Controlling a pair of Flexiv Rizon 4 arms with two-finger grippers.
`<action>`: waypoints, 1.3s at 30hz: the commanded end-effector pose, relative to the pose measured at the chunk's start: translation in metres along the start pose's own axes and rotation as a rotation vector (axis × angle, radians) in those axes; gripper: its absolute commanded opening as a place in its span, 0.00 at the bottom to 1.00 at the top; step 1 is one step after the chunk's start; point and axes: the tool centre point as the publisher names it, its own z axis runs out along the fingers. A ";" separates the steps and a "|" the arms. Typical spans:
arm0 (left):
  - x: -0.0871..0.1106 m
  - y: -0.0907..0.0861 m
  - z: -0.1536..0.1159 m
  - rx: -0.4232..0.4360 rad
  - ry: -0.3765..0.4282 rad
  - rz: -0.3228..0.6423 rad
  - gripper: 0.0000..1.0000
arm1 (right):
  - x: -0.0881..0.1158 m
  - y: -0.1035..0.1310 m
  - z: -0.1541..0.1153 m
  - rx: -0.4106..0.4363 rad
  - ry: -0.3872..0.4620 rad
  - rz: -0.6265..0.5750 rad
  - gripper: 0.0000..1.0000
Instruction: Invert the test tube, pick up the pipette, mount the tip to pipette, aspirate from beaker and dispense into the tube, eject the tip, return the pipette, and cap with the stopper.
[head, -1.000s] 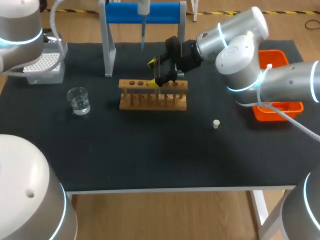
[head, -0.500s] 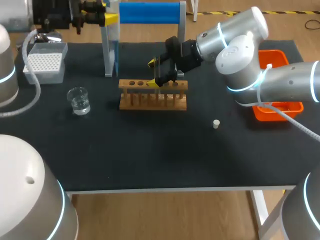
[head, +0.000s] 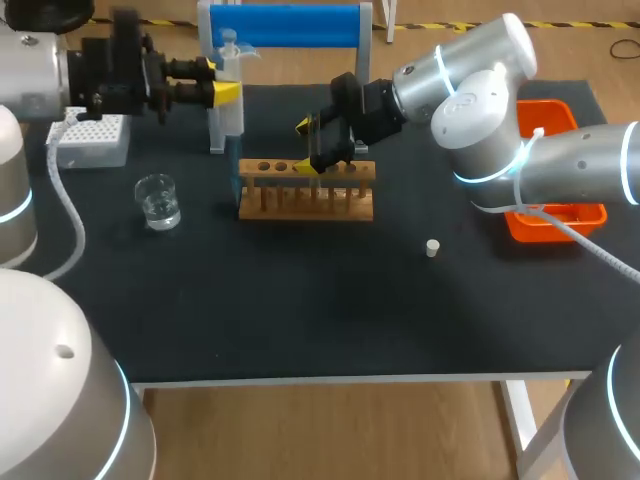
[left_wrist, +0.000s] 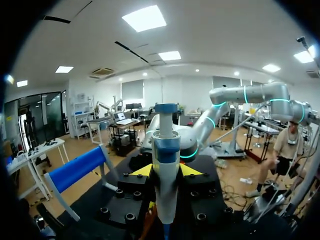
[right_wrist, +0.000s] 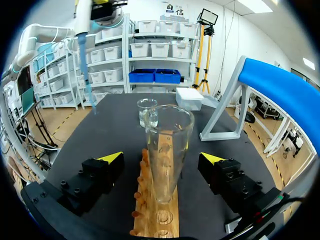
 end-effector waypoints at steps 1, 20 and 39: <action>0.010 0.004 0.014 0.008 0.000 -0.001 0.00 | -0.001 0.001 -0.001 0.005 0.005 0.000 1.00; 0.046 0.007 0.075 0.070 0.199 0.017 0.00 | -0.001 0.001 -0.001 0.005 0.005 0.000 1.00; 0.052 0.008 0.085 0.029 0.247 0.099 0.00 | -0.001 0.001 -0.001 0.005 0.005 0.000 1.00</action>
